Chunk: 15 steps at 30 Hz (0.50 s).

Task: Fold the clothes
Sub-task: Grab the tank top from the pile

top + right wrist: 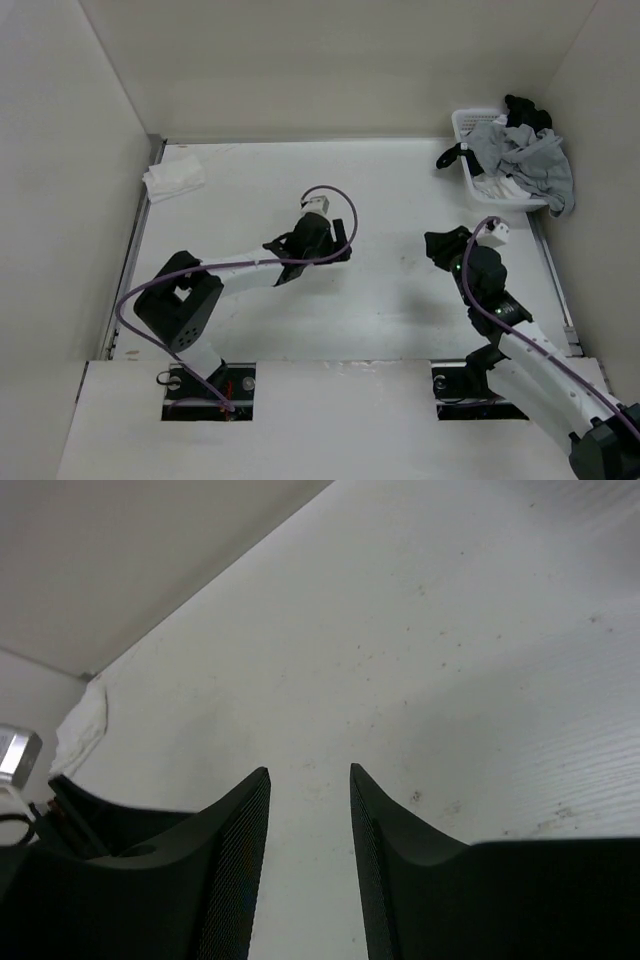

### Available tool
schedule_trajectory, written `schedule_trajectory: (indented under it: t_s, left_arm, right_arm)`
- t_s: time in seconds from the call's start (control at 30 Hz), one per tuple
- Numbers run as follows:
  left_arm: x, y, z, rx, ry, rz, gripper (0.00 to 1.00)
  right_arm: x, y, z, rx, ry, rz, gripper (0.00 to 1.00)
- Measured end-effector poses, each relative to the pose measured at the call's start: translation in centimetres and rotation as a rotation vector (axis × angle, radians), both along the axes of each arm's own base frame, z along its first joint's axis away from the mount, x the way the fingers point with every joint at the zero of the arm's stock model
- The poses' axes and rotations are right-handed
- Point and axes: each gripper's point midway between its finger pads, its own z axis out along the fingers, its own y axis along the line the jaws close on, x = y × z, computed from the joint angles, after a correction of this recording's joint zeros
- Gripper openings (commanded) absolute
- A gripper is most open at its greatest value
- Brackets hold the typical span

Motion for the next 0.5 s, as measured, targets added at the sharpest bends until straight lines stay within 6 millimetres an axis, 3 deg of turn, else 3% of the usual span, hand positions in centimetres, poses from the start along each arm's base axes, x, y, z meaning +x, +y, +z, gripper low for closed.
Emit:
schedule_trajectory:
  t_s: [0.07, 0.13, 0.2, 0.3, 0.37, 0.43, 0.47, 0.5]
  left_arm:
    - [-2.1, 0.0, -0.5, -0.005, 0.016, -0.033, 0.67]
    - [-3.7, -0.2, 0.3, -0.031, 0.006, -0.063, 0.65]
    - [-4.9, -0.9, 1.8, -0.083, -0.036, -0.100, 0.58]
    - [-7.5, -1.6, 3.1, -0.132, -0.091, -0.167, 0.40]
    - [-9.3, -2.2, 3.4, -0.152, -0.119, -0.218, 0.29]
    - [-10.7, -2.6, 3.5, -0.160, -0.142, -0.264, 0.23]
    - [-11.3, -2.8, 3.6, -0.161, -0.161, -0.290, 0.22]
    - [-11.8, -2.8, 3.6, -0.161, -0.176, -0.307, 0.22]
  right_arm:
    - [0.1, -0.6, -0.2, -0.015, 0.022, -0.026, 0.32]
    - [0.3, -1.3, -0.4, -0.031, 0.043, -0.055, 0.13]
    - [0.6, -2.1, -0.5, -0.059, 0.068, -0.085, 0.01]
    - [1.8, -3.8, 0.6, -0.085, 0.090, -0.152, 0.00]
    - [3.1, -5.8, 2.3, -0.094, 0.091, -0.229, 0.00]
    - [4.6, -8.5, 4.6, -0.099, 0.075, -0.329, 0.04]
    - [5.6, -10.5, 5.7, -0.110, 0.078, -0.394, 0.15]
    - [6.2, -11.5, 6.7, -0.110, 0.066, -0.431, 0.20]
